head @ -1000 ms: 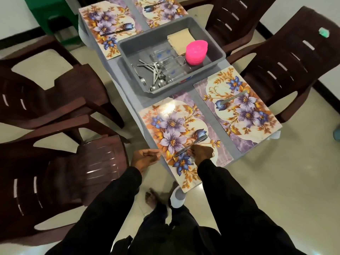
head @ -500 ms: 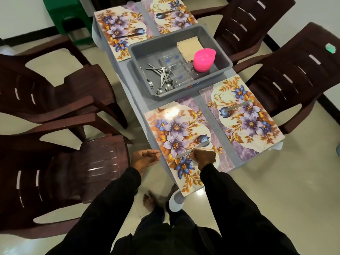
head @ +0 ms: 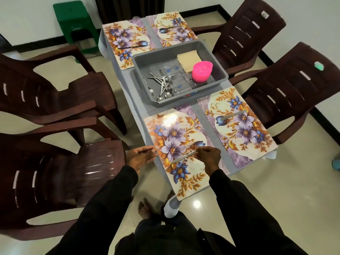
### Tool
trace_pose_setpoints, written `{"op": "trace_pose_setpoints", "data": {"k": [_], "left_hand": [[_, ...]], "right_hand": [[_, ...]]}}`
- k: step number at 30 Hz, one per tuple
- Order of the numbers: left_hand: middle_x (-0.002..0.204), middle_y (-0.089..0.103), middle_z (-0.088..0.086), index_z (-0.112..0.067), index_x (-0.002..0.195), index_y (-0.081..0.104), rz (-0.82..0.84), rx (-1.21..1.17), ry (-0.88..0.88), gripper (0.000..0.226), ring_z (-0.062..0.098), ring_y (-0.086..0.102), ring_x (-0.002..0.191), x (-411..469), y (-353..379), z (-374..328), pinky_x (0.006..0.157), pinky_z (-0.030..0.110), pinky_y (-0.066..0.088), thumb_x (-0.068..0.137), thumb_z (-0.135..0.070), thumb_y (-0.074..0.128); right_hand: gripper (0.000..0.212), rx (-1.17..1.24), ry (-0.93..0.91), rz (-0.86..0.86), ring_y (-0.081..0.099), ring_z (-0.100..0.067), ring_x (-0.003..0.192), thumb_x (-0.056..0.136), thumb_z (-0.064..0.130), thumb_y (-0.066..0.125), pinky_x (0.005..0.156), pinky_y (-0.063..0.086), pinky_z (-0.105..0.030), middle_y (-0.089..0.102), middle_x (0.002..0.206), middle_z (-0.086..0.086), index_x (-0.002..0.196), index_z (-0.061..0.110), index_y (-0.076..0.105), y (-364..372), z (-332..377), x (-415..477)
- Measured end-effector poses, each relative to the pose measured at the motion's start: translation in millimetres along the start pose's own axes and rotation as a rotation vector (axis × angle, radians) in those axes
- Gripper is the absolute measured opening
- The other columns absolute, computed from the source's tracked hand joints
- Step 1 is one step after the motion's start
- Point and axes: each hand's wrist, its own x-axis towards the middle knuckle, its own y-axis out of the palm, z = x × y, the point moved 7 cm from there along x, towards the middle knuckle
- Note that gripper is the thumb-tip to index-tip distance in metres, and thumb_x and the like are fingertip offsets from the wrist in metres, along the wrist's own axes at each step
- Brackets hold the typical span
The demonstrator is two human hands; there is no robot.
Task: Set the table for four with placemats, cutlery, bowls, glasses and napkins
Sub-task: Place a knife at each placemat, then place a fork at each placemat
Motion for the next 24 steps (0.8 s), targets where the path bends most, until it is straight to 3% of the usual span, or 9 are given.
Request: {"op": "trace_pose_setpoints", "data": {"k": [3, 5, 8, 11, 14, 16, 21, 24], "left_hand": [[0.107, 0.075, 0.021, 0.004, 0.113, 0.070, -0.021, 0.007, 0.039, 0.046, 0.037, 0.074, 0.097, -5, 8, -8, 0.085, 0.038, 0.062, 0.071, -0.007, 0.081], [0.106, 0.076, 0.020, 0.003, 0.112, 0.070, -0.026, 0.013, 0.053, 0.036, 0.036, 0.075, 0.095, -6, 12, -12, 0.082, 0.036, 0.063, 0.078, -0.005, 0.079], [0.108, 0.074, 0.022, 0.001, 0.107, 0.070, -0.018, -0.023, 0.045, 0.026, 0.033, 0.076, 0.089, -3, 16, -17, 0.078, 0.035, 0.064, 0.082, -0.004, 0.075], [0.111, 0.073, 0.023, 0.001, 0.108, 0.069, -0.003, -0.024, 0.051, 0.043, 0.030, 0.076, 0.085, -2, 27, -24, 0.076, 0.033, 0.064, 0.070, -0.019, 0.077], [0.113, 0.070, 0.024, 0.000, 0.105, 0.069, -0.012, -0.028, 0.044, 0.019, 0.025, 0.077, 0.077, 7, 36, -33, 0.072, 0.031, 0.064, 0.088, -0.008, 0.069], [0.117, 0.068, 0.026, 0.004, 0.114, 0.064, 0.004, -0.055, 0.010, 0.019, 0.025, 0.077, 0.076, 16, 46, -38, 0.067, 0.030, 0.063, 0.097, -0.001, 0.058], [0.102, 0.076, 0.016, 0.003, 0.112, 0.065, -0.081, -0.072, 0.070, 0.022, 0.023, 0.077, 0.077, 32, 71, -57, 0.064, 0.029, 0.062, 0.090, 0.002, 0.065], [0.091, 0.078, 0.013, 0.004, 0.106, 0.065, -0.098, -0.202, 0.002, 0.015, 0.026, 0.077, 0.075, 45, 89, -60, 0.064, 0.031, 0.063, 0.102, -0.001, 0.051]], "right_hand": [[0.012, -0.015, -0.052, 0.044, 0.073, -0.024, 0.074, 0.090, 0.007, 0.075, 0.058, 0.060, -0.023, 0.074, 0.090, -0.013, 0.100, 0.001, 0.076, 2, 15, -3], [0.010, -0.026, -0.078, 0.074, 0.073, -0.021, 0.073, 0.092, 0.008, 0.072, 0.057, 0.058, -0.021, 0.074, 0.090, -0.012, 0.098, 0.002, 0.077, 4, 22, -3], [0.009, -0.020, -0.102, 0.132, 0.075, -0.024, 0.075, 0.092, 0.011, 0.072, 0.062, 0.060, -0.025, 0.076, 0.087, -0.012, 0.097, 0.004, 0.077, 5, 30, -2], [0.012, -0.003, -0.113, 0.211, 0.076, -0.025, 0.077, 0.094, 0.012, 0.071, 0.070, 0.063, -0.033, 0.077, 0.089, -0.013, 0.100, 0.003, 0.076, 7, 42, 3], [0.011, -0.013, -0.145, 0.266, 0.076, -0.029, 0.079, 0.094, 0.009, 0.069, 0.076, 0.064, -0.039, 0.077, 0.089, -0.015, 0.100, 0.002, 0.075, 8, 58, 13], [0.010, -0.005, -0.160, 0.321, 0.076, -0.032, 0.081, 0.095, 0.005, 0.067, 0.077, 0.063, -0.041, 0.077, 0.089, -0.017, 0.097, 0.000, 0.075, 8, 71, 24], [0.007, -0.013, -0.193, 0.497, 0.072, -0.034, 0.078, 0.092, 0.001, 0.069, 0.074, 0.061, -0.038, 0.074, 0.091, -0.023, 0.092, -0.004, 0.074, 17, 107, 63], [0.005, -0.010, -0.167, 0.613, 0.069, -0.034, 0.081, 0.091, -0.002, 0.069, 0.077, 0.058, -0.040, 0.073, 0.089, -0.023, 0.089, -0.002, 0.073, 27, 121, 94]]}}
